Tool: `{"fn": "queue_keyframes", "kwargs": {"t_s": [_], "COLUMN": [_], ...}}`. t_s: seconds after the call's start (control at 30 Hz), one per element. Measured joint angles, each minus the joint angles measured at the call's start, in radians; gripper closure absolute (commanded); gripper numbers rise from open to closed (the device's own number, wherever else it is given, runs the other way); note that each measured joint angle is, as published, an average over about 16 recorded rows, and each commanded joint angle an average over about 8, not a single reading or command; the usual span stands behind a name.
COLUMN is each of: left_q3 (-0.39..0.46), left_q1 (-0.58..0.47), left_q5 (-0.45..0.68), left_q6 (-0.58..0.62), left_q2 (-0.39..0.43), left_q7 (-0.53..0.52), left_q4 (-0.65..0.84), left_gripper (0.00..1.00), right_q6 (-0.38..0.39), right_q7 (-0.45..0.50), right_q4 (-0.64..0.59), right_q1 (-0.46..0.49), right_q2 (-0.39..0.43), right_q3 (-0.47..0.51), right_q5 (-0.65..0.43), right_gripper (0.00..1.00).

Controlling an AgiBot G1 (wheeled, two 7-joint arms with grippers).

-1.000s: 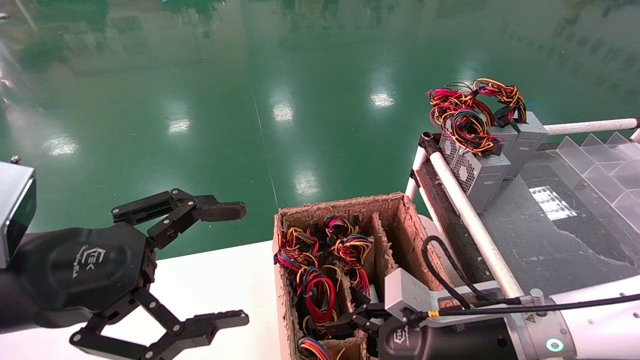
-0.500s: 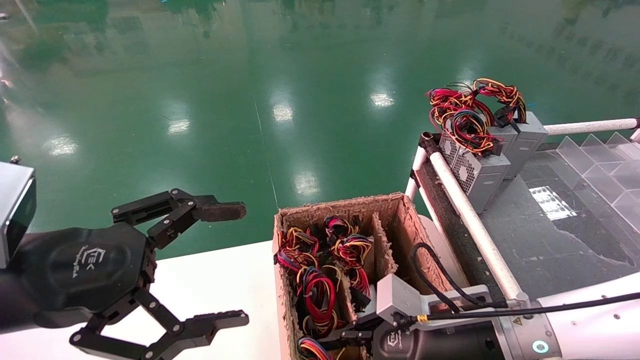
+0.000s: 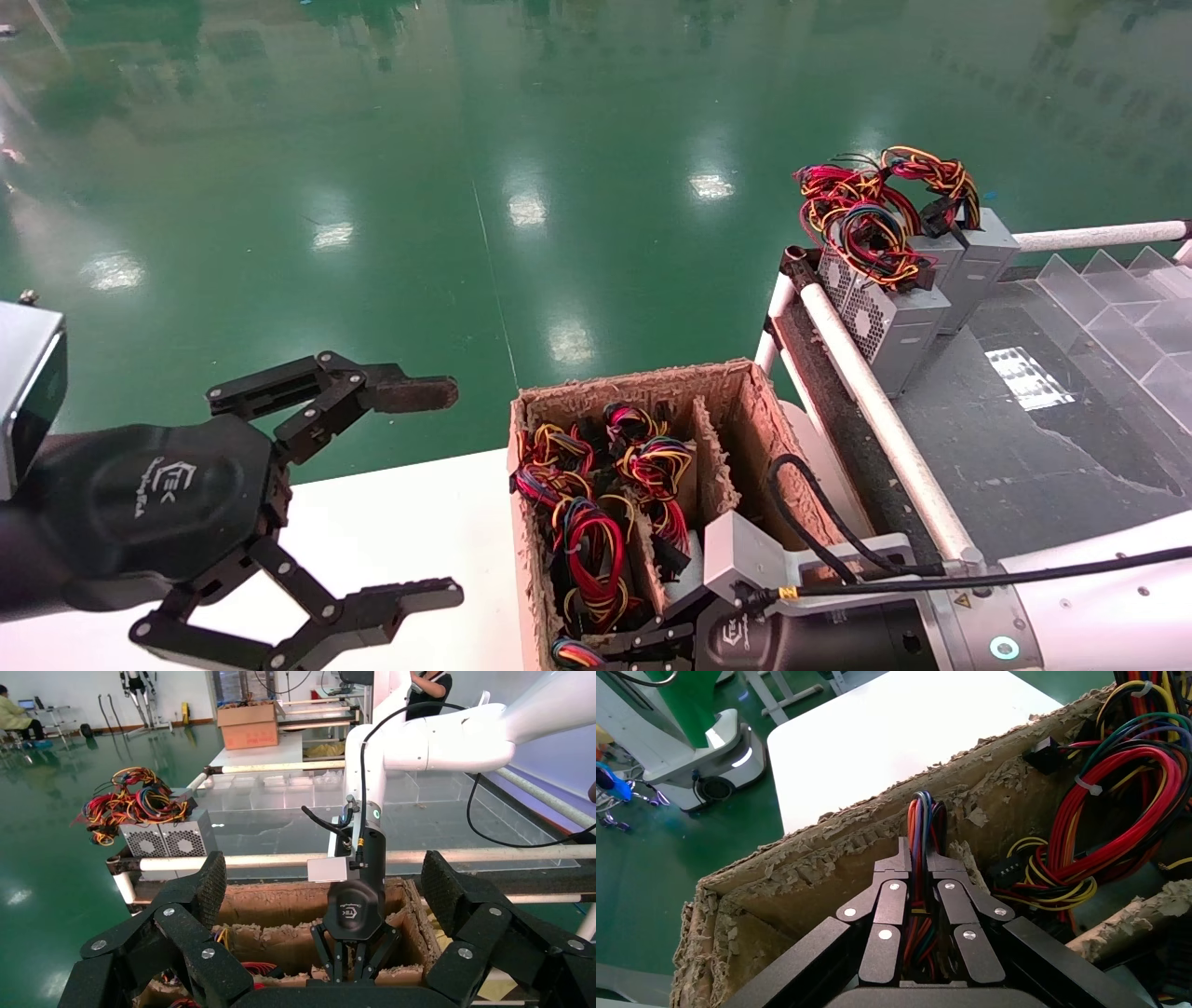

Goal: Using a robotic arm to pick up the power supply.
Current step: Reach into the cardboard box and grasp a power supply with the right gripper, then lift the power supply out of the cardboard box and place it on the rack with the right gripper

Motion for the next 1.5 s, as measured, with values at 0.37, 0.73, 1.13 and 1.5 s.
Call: {"fn": "queue_keyframes", "kwargs": {"t_s": [0.37, 0.73, 1.13, 1.5], "left_q3": [0.000, 0.000, 0.001, 0.001], "left_q1": [0.000, 0.000, 0.000, 0.000], "left_q5": [0.000, 0.000, 0.000, -0.001], "left_q6": [0.000, 0.000, 0.000, 0.000], "left_q2": [0.000, 0.000, 0.000, 0.000], "left_q7": [0.000, 0.000, 0.000, 0.000], "left_q4": [0.000, 0.000, 0.000, 0.000], "left_gripper": [0.00, 0.00, 0.00, 0.00], "right_q6": [-0.009, 0.013, 0.034, 0.051], "right_q7": [-0.020, -0.032, -0.056, -0.091], "right_q4": [0.055, 0.160, 0.222, 0.214], "right_q1": [-0.022, -0.056, -0.075, -0.042], "right_q2": [0.056, 0.141, 0.266, 0.386], "right_q3": [0.059, 0.155, 0.283, 0.372], "right_q5": [0.092, 0.224, 0.368, 0.410], "right_gripper": [1.00, 1.00, 1.00, 1.00]}}
